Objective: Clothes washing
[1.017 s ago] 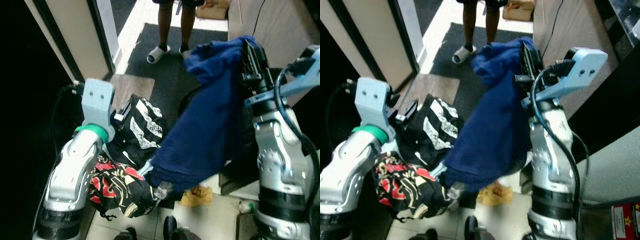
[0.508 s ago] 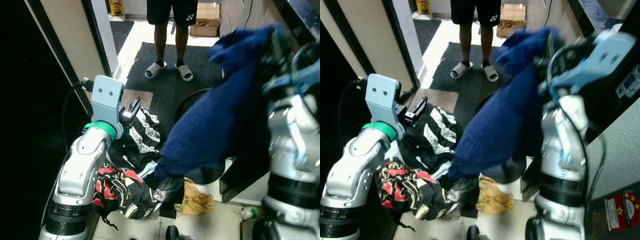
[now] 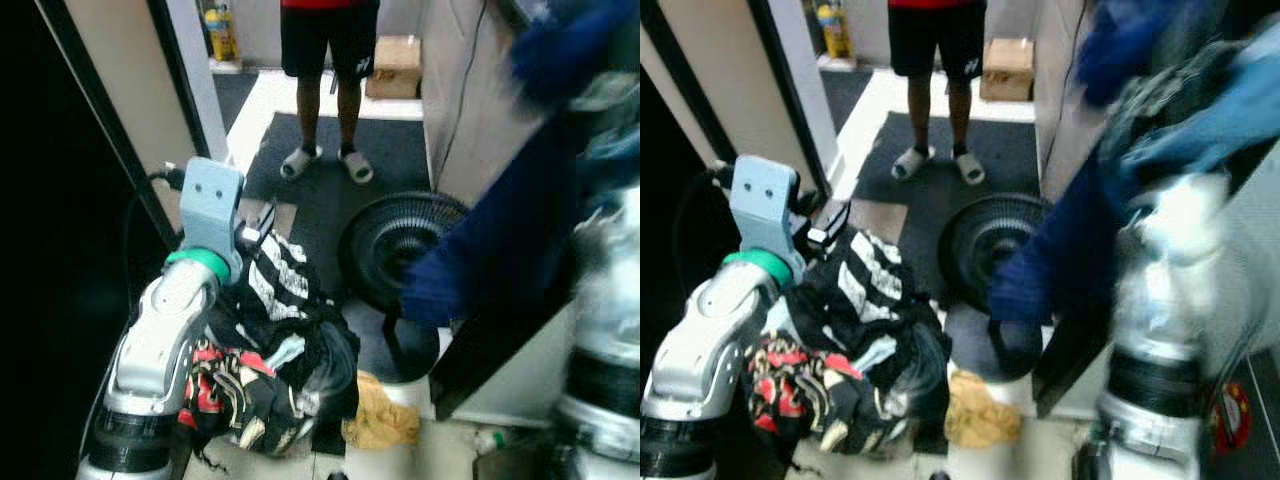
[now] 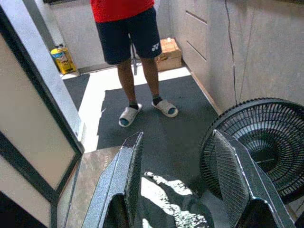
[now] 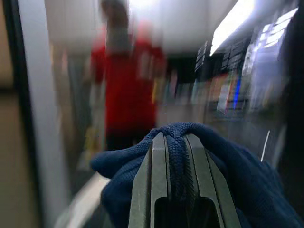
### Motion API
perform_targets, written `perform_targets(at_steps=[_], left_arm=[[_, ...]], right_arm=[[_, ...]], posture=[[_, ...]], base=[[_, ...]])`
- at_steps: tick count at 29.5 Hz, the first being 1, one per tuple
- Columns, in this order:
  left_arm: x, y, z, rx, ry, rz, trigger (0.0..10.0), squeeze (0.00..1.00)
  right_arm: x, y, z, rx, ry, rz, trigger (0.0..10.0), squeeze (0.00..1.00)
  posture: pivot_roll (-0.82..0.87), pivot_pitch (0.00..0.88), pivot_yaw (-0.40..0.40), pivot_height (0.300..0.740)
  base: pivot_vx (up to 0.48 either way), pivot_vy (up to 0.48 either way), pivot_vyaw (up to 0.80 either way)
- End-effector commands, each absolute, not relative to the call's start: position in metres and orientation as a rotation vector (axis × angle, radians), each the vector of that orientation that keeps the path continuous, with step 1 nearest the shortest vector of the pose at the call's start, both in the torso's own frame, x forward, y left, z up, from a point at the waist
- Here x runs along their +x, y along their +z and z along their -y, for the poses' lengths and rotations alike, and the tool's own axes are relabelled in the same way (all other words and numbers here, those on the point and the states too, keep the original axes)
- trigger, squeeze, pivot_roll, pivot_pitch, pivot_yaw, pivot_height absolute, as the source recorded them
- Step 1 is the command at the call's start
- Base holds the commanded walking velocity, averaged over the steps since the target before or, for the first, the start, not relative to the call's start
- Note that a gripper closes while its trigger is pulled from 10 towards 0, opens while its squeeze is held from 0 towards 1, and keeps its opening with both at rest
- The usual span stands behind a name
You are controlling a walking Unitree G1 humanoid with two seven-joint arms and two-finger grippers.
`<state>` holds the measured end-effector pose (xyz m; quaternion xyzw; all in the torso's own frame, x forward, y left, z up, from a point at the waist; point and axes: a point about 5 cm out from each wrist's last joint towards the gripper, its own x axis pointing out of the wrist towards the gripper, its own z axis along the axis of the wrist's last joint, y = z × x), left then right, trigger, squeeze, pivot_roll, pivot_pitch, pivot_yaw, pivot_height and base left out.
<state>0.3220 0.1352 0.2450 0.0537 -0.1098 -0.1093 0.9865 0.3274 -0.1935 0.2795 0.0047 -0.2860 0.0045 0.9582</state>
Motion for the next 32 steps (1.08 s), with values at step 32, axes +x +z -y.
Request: perform_targets(at_steps=[32], left_arm=[[0.333,0.261,-0.159,0.148,-0.142,0.273,10.0,0.00]], right_arm=[[0.340,0.256,0.138,0.156,0.131,0.544,10.0,0.00]], posture=[[0.09,0.034,0.128,0.740]], base=[[0.000,0.000,-0.30]])
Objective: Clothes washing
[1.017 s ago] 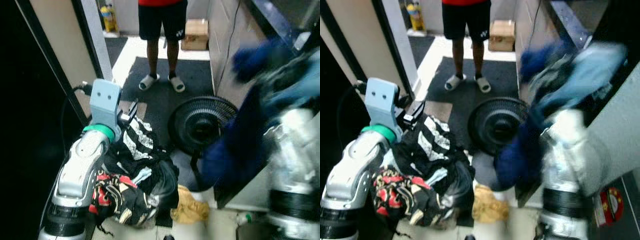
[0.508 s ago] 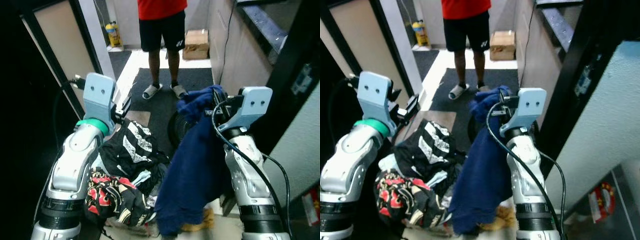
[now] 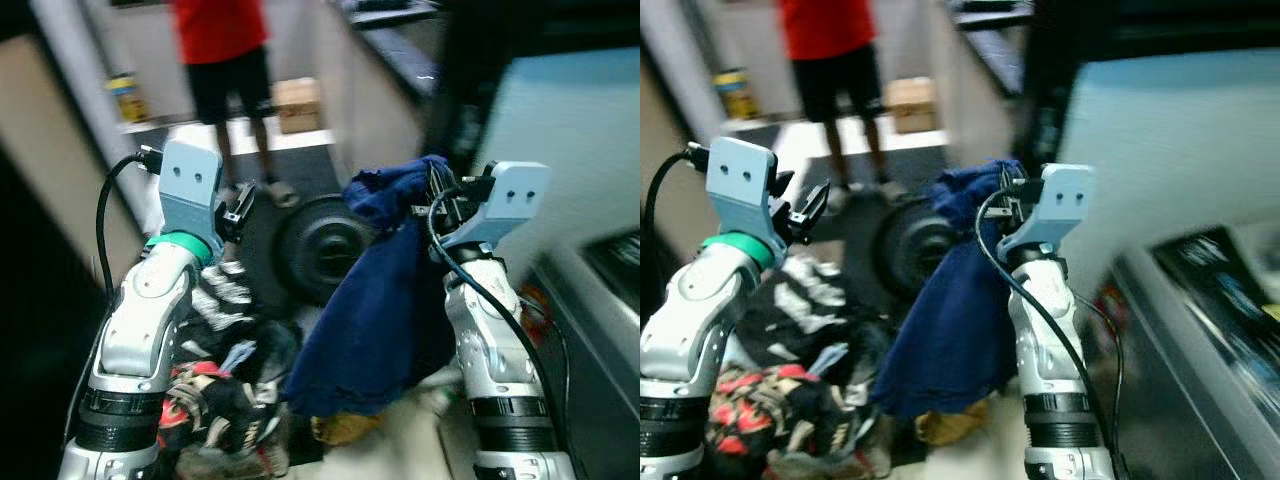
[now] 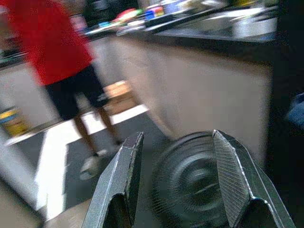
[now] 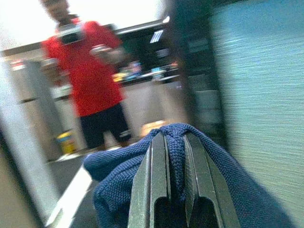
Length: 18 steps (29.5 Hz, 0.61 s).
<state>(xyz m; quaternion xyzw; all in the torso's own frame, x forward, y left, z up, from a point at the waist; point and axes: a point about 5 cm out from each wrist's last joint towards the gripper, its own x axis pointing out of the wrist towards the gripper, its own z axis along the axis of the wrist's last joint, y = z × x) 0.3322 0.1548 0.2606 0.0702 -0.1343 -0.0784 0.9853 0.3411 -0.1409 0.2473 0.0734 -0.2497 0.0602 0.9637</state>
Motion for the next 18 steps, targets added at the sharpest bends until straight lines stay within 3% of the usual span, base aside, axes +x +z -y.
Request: perform_targets(at_steps=[1,18], left_arm=[[0.334,0.262,-0.160,0.149,-0.142,0.275,10.0,0.00],[0.338,0.277,-0.158,0.154,-0.147,0.330,10.0,0.00]], right_arm=[[0.340,0.257,0.138,0.158,0.131,0.549,10.0,0.00],[0.339,0.271,0.129,0.171,0.172,0.607,10.0,0.00]], posture=[[0.09,0.033,0.129,0.740],[0.10,0.015,0.127,0.740]], base=[[0.000,0.000,-0.80],[0.000,0.000,-0.80]])
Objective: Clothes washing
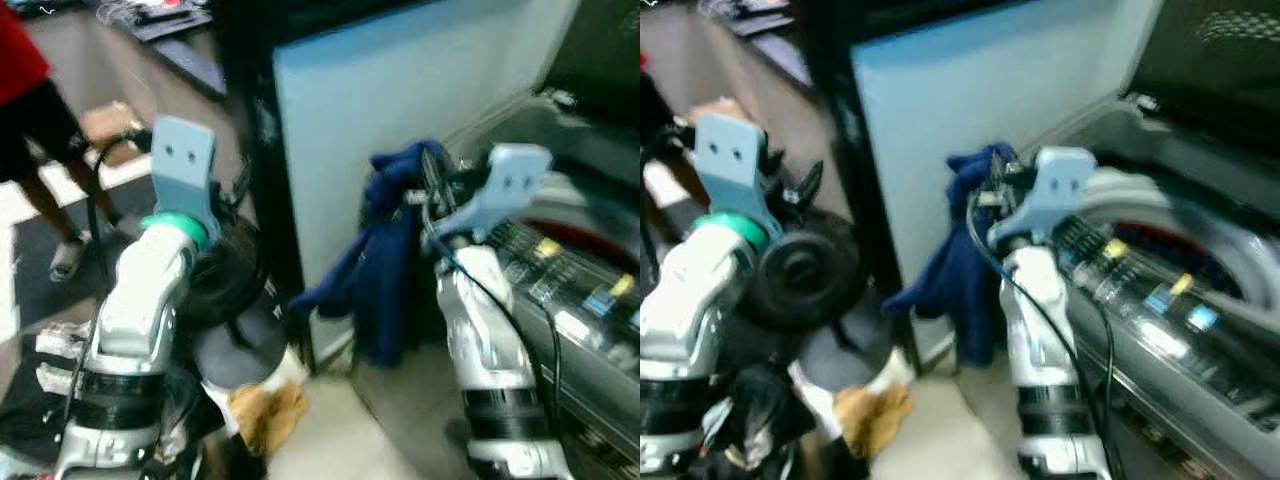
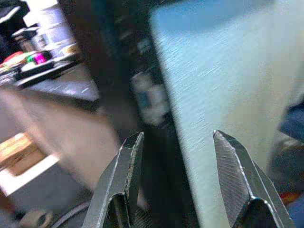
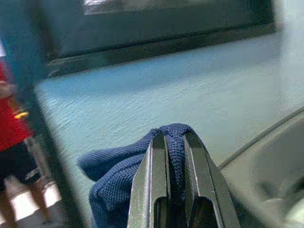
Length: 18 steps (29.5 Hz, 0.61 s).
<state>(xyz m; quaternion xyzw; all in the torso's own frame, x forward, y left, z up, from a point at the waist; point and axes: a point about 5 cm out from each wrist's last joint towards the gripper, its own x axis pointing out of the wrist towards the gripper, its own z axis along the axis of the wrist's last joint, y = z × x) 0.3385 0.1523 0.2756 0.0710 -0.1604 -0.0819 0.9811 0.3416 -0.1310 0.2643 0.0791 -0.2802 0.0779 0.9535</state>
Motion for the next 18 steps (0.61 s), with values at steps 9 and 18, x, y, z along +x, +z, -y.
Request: perform_targets(at_steps=[9,18], left_arm=[[0.340,0.283,-0.150,0.161,-0.168,0.369,10.0,0.00],[0.344,0.282,-0.145,0.072,-0.108,0.409,10.0,0.00]], right_arm=[[0.344,0.275,0.126,0.162,0.187,0.620,10.0,0.00],[0.350,0.283,0.138,0.093,0.228,0.602,10.0,0.00]], posture=[[0.09,0.000,0.133,0.740],[0.03,0.000,-0.007,0.740]], base=[[0.000,0.000,-0.80],[0.000,0.000,-0.80]])
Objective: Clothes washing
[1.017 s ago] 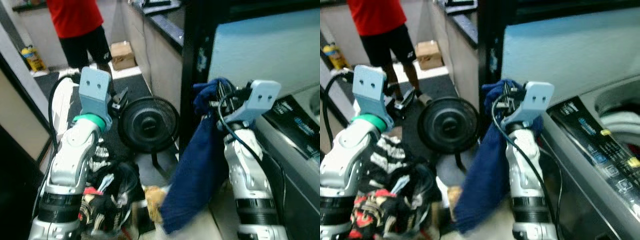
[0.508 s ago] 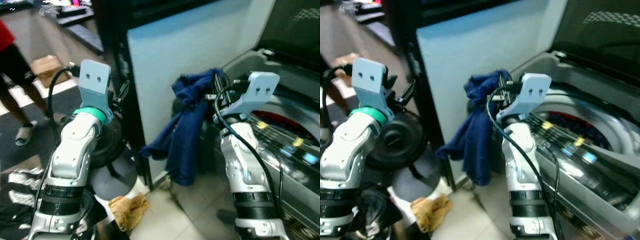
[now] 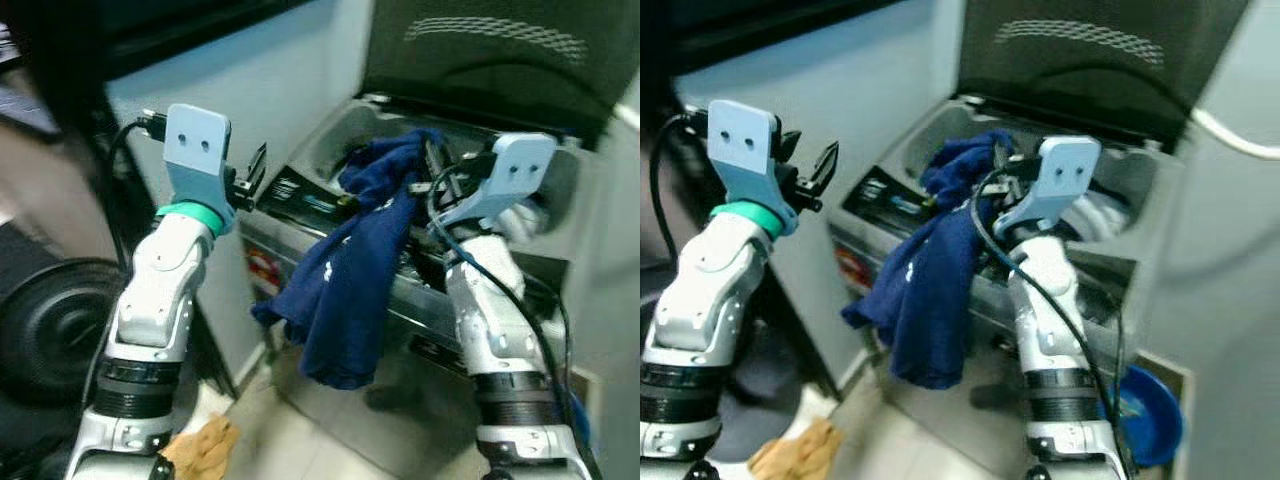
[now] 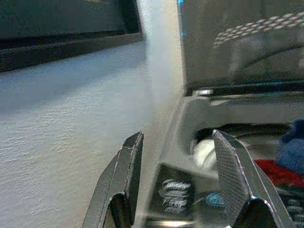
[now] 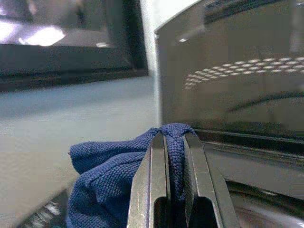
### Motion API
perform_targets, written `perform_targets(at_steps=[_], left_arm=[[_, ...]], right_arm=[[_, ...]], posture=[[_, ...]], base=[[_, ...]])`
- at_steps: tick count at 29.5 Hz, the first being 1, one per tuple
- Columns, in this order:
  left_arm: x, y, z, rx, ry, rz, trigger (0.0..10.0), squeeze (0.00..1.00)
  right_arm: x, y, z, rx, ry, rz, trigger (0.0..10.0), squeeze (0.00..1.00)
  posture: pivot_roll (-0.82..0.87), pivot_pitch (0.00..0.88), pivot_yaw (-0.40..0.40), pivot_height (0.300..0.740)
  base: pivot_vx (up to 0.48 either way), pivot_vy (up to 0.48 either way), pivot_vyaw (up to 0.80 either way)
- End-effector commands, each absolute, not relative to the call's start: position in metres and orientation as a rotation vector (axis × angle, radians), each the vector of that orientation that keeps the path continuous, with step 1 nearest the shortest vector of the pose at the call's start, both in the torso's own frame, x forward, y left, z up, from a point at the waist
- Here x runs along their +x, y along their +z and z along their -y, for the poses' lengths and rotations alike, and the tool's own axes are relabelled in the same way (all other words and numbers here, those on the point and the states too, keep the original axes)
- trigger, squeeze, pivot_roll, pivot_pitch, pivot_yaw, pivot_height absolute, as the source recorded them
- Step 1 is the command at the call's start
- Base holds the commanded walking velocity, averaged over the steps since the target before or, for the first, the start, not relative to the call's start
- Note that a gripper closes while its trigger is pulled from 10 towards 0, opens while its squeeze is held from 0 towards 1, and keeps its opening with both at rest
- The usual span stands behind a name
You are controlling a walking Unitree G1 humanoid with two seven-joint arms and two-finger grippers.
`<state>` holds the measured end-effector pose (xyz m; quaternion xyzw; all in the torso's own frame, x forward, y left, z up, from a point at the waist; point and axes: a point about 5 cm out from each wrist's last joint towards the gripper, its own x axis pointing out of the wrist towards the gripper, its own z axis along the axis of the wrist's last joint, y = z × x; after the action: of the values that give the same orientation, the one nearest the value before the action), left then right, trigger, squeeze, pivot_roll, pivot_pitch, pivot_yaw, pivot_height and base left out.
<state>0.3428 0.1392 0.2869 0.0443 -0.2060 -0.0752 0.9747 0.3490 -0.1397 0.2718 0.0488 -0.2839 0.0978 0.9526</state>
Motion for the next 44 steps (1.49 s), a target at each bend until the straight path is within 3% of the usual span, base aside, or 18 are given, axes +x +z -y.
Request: perform_targets(at_steps=[1,8,22,44], left_arm=[[0.344,0.282,-0.145,0.054,-0.096,0.418,10.0,0.00],[0.344,0.286,-0.152,0.026,-0.062,0.446,10.0,0.00],[0.348,0.285,-0.152,0.048,-0.077,0.436,10.0,0.00],[0.347,0.282,-0.154,0.062,-0.091,0.410,10.0,0.00]], right_arm=[[0.352,0.286,0.140,0.082,0.237,0.598,10.0,0.00],[0.358,0.293,0.141,0.074,0.247,0.601,10.0,0.00],[0.353,0.314,0.138,0.187,0.297,0.683,10.0,0.00],[0.352,0.305,0.144,0.247,0.240,0.651,10.0,0.00]], posture=[[0.02,0.000,-0.032,0.740],[0.02,0.000,-0.041,0.740],[0.03,0.000,0.026,0.740],[0.05,0.000,0.038,0.740]], base=[[0.000,0.000,-0.80],[0.000,0.000,-0.80],[0.000,0.000,-0.80],[0.000,0.000,-0.80]])
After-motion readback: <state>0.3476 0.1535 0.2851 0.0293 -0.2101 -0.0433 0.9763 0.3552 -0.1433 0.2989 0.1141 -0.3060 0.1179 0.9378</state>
